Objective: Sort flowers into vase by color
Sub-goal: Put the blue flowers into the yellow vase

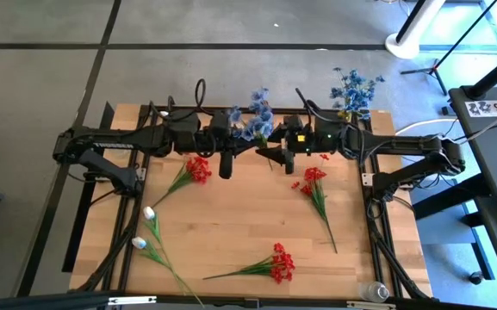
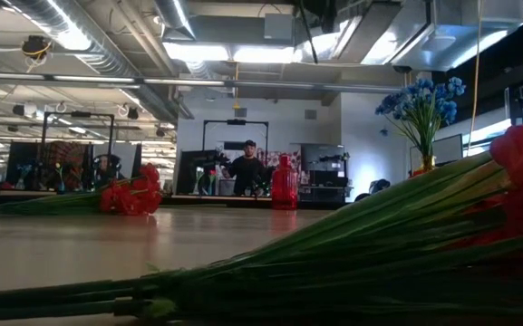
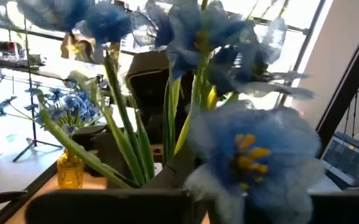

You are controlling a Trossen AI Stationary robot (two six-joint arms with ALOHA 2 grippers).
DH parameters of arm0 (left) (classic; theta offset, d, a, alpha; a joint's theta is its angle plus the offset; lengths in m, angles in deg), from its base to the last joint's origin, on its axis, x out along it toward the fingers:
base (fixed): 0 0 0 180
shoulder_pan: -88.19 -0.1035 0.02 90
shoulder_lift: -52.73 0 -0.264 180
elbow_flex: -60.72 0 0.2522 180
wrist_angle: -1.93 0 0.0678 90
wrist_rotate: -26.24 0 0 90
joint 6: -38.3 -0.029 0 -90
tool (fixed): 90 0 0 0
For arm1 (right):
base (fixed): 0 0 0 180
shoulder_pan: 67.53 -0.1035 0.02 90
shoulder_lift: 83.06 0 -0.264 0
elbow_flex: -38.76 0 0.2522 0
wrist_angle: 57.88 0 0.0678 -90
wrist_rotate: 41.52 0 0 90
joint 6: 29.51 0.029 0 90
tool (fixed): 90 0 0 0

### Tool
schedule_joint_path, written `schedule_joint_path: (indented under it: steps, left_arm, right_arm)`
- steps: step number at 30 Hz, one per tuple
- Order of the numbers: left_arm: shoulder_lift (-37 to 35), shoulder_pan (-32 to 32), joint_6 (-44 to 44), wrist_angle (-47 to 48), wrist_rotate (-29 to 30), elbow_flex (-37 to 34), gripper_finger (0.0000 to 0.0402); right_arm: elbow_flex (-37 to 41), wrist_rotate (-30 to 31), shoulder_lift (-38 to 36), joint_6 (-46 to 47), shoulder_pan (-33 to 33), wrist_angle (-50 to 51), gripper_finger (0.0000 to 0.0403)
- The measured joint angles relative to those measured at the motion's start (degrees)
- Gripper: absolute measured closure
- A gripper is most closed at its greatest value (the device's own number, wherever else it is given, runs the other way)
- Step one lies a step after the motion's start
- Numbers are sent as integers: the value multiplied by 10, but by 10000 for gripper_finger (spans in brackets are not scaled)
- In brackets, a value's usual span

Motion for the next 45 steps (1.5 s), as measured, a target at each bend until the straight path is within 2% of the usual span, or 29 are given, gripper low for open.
schedule_joint_path:
  steps: [2, 6, 8, 11, 14, 21, 27, 31, 33, 41, 45]
  left_arm:
    - [0, 0, 2, 7, -4, 0, 367]
    - [-1, -1, 24, 21, -15, 0, 324]
    - [-8, -2, 30, 32, -18, 0, 301]
    - [-34, -1, 30, 66, -32, 0, 272]
    - [-76, 1, 23, 123, -48, 0, 254]
    - [-173, 1, 36, 247, 5, 0, 246]
    - [-214, 12, 62, 261, 28, 0, 252]
    - [-214, 24, 62, 253, 46, 0, 252]
    - [-209, 26, 64, 249, 58, 0, 252]
    - [-177, 26, 98, 217, 63, 0, 252]
    - [-155, 26, 107, 183, 68, 0, 253]
  right_arm:
    - [0, 1, 0, 0, 0, -12, 220]
    - [0, -6, 0, -2, -1, -21, 357]
    - [1, -3, -3, -5, -1, -22, 384]
    - [1, 30, -14, -6, 0, -34, 375]
    - [0, 86, -44, -29, 2, -44, 387]
    - [5, 260, -172, -156, 2, -32, 385]
    - [57, 425, -304, -191, 39, -4, 391]
    - [109, 558, -388, -178, 69, 49, 393]
    - [134, 603, -423, -179, 81, 78, 393]
    - [221, 685, -499, -149, 91, 134, 393]
    - [265, 697, -510, -145, 91, 138, 393]
